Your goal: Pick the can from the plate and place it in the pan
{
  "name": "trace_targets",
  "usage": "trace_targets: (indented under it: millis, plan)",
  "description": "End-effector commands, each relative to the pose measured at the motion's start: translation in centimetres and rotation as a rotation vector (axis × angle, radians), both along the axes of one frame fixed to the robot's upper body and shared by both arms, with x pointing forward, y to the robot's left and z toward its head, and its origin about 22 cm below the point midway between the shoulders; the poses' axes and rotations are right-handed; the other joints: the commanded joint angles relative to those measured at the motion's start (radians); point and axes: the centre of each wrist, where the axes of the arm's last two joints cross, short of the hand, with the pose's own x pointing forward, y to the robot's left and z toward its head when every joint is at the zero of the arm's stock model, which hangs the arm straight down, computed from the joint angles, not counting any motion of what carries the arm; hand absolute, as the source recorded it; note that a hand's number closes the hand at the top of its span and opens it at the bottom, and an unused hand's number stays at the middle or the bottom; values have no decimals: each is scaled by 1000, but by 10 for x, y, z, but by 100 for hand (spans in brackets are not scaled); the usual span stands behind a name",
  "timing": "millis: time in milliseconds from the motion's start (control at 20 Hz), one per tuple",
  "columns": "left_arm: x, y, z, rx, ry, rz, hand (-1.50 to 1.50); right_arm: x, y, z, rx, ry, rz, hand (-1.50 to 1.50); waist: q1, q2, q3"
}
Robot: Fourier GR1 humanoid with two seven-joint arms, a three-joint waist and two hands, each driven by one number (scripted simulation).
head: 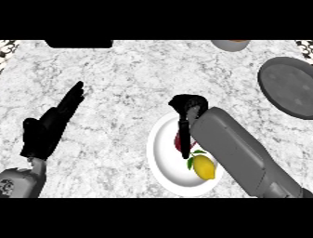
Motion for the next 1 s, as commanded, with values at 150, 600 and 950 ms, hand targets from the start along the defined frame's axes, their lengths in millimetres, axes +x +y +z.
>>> trace_targets:
  millis: [150, 600, 950]
  plan:
    - [3, 9, 19, 13, -15, -5, 0, -10, 25, 3, -130, 14, -12, -150, 0, -1, 0]
    - [4, 0, -5, 0, -16, 14, 0, -24, 10, -33, -116, -2, -28, -150, -2, 2, 0]
    - [-4, 3, 2, 1, -11, -7, 0, -29, -5, -57, -96, 62, 102, 150, 3, 2, 1]
